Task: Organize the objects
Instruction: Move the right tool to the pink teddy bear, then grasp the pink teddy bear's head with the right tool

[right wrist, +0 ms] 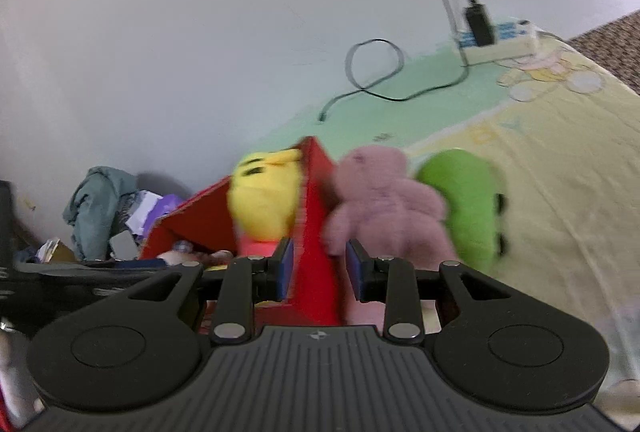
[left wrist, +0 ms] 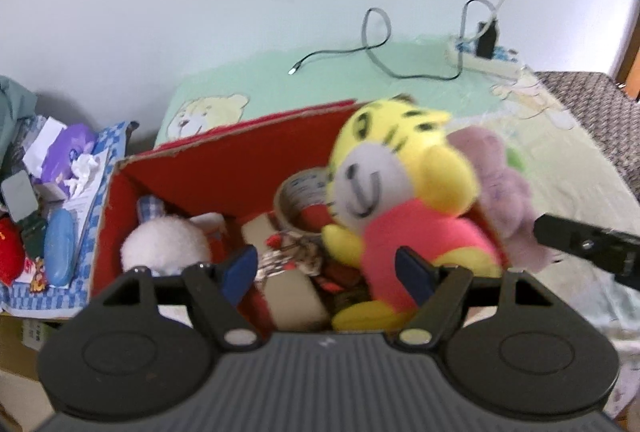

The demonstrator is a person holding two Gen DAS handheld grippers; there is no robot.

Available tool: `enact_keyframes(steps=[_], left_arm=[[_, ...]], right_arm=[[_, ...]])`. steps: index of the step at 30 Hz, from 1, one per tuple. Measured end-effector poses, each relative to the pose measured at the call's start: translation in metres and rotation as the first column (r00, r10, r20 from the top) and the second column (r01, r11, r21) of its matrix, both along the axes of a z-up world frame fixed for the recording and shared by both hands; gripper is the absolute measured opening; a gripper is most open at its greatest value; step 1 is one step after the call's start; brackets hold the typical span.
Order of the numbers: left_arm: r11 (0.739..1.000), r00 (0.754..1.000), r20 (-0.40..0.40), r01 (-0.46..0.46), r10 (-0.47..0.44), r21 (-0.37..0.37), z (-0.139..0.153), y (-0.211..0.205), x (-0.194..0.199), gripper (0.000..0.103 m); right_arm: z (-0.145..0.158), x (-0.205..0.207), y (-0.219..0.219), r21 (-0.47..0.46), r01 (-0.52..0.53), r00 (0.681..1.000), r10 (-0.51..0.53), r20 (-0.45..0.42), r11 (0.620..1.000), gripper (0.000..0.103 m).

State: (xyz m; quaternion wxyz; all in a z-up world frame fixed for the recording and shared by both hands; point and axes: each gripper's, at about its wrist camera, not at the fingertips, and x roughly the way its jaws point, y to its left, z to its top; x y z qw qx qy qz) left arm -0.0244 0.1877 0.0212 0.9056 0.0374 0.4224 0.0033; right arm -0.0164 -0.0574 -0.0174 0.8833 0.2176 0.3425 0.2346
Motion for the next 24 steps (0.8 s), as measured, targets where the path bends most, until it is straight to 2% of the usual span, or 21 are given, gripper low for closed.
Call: enact_keyframes(steps=[4,7,13,18,24], left_arm=[[1.000,0.999,0.037,0.022,-0.023,0.006,0.012,-0.026,-0.006,0.073],[0.999,0.997,0.062,0.045,-0.045,-0.008,0.018,-0.042,-0.010,0.076],[0.998,0.996,0.064,0.059,-0.057,-0.033,0.021,-0.073,-0.010,0.076],[0.994,0.995,0.046,0.086,-0.083,-0.062,0.010,-0.099,-0.015,0.076],[0.994,0.996,0.046,0.082,-0.079,-0.072,0.006,-0.114,-0.024,0.076]], right_arm=[[-0.009,0.005,-0.029,0.004,0.027,0.999,-0.027,-0.047,1.000,0.032],[-0.016,0.009,-0.050,0.008,0.043,0.996,-0.042,-0.083,0.999,0.033],[-0.032,0.023,-0.080,0.051,0.032,0.989,-0.024,-0.147,0.998,0.034],[-0.042,0.039,-0.079,0.061,-0.043,0.985,0.053,-0.165,0.997,0.036],[-0.049,0.063,-0.058,-0.013,-0.182,0.977,0.179,-0.119,0.983,0.040]])
